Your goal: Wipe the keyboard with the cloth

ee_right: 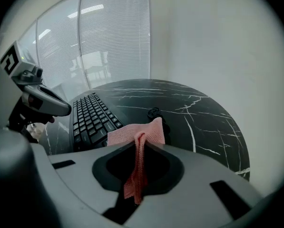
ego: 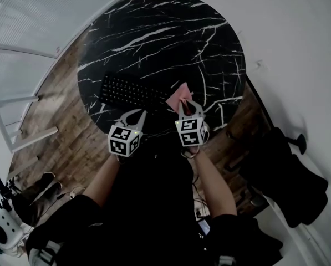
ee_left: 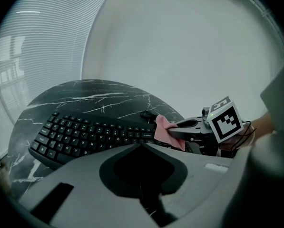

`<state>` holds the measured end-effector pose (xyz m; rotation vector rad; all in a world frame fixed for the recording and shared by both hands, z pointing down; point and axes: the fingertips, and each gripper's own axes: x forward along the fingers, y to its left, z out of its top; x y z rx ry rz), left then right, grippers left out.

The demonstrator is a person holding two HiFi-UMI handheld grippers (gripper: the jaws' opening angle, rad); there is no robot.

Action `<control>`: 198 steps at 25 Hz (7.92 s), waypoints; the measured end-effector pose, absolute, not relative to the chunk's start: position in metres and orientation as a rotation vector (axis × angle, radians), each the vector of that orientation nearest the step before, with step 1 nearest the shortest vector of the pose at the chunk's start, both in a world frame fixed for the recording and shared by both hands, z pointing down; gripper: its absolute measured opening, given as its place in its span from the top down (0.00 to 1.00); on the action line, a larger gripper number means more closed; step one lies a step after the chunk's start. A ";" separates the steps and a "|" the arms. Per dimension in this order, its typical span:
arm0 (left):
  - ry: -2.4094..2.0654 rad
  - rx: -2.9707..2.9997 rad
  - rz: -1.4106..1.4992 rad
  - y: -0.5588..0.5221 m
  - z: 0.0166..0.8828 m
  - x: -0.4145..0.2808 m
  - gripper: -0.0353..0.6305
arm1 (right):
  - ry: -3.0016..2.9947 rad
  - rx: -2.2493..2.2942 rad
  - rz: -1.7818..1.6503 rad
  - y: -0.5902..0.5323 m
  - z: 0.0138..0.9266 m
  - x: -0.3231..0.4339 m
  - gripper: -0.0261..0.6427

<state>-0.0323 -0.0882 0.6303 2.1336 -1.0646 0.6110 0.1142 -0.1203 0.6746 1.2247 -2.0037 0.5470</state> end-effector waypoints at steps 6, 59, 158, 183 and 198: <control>-1.076 2.119 0.597 -0.096 0.633 -0.051 0.95 | -2.012 1.211 0.520 -0.132 0.671 0.090 0.93; -1.125 2.085 0.581 -0.175 0.658 -0.228 0.95 | -2.118 1.081 0.494 -0.204 0.674 -0.150 0.93; -1.193 2.027 0.632 -0.078 0.654 -0.102 0.95 | -2.191 0.860 0.530 -0.096 0.678 -0.054 0.94; -1.050 2.135 0.702 -0.054 0.658 0.003 0.95 | -2.123 1.011 0.542 -0.056 0.679 0.059 0.94; -1.010 2.183 0.750 -0.028 0.656 0.057 0.95 | -2.122 1.110 0.569 -0.034 0.678 0.124 0.94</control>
